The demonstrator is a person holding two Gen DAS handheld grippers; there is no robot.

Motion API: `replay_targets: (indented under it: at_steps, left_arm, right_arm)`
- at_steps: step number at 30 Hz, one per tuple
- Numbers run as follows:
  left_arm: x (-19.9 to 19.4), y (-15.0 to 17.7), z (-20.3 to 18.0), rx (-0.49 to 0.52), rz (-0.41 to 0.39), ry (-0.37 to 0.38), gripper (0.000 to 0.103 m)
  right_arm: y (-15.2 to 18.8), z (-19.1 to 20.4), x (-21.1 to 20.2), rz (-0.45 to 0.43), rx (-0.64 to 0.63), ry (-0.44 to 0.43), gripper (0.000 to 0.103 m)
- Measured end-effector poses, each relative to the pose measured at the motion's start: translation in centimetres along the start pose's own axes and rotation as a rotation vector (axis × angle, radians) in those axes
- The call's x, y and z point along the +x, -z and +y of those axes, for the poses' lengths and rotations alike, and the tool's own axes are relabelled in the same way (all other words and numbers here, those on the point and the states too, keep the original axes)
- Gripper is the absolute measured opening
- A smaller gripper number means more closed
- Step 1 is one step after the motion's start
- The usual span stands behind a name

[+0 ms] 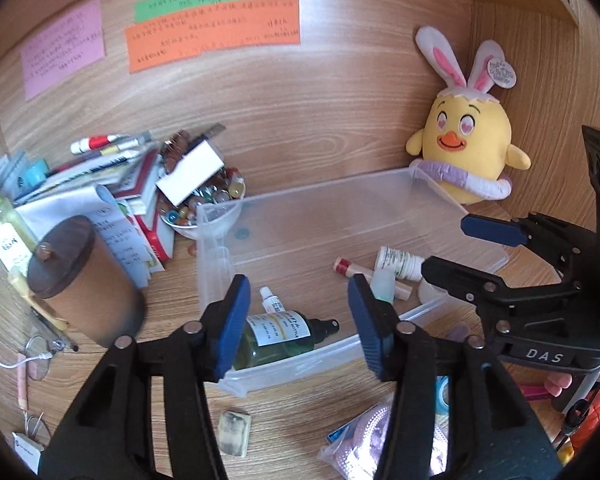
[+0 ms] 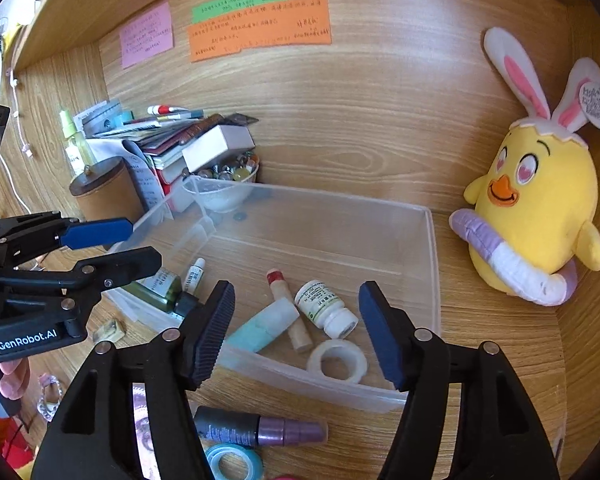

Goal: Organize objects
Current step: 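Carry the tape roll and blue-green tube into the clear box and release both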

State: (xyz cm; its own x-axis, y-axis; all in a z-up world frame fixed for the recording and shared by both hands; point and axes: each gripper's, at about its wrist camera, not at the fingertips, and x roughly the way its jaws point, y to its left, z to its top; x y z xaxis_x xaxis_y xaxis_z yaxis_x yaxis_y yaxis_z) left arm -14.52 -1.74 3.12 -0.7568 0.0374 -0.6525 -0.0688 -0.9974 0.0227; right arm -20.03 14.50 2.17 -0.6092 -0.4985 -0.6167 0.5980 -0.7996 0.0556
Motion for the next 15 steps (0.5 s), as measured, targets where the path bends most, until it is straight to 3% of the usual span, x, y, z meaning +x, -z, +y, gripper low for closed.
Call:
replay_targets:
  at_steps: [5,7,11,15]
  left_arm:
    - [-2.5,0.7,0.0,0.001,-0.064,-0.028,0.068]
    - [-3.3,1.2,0.0,-0.002,-0.080,-0.038,0.072]
    - [-4.4,2.3,0.3,-0.018,-0.079,-0.034,0.076]
    - [-5.3,3.6,0.6,-0.035,-0.066,-0.048,0.082]
  right_arm:
    - [0.7,0.8,-2.0,-0.014,-0.028,-0.013,0.067]
    - [1.1,0.9,-2.7,-0.019,-0.028,-0.019,0.074]
    - [2.0,0.9,-3.8,-0.016,-0.002,-0.056,0.077]
    - [2.9,1.2,-4.6,-0.015,-0.012,-0.040,0.079]
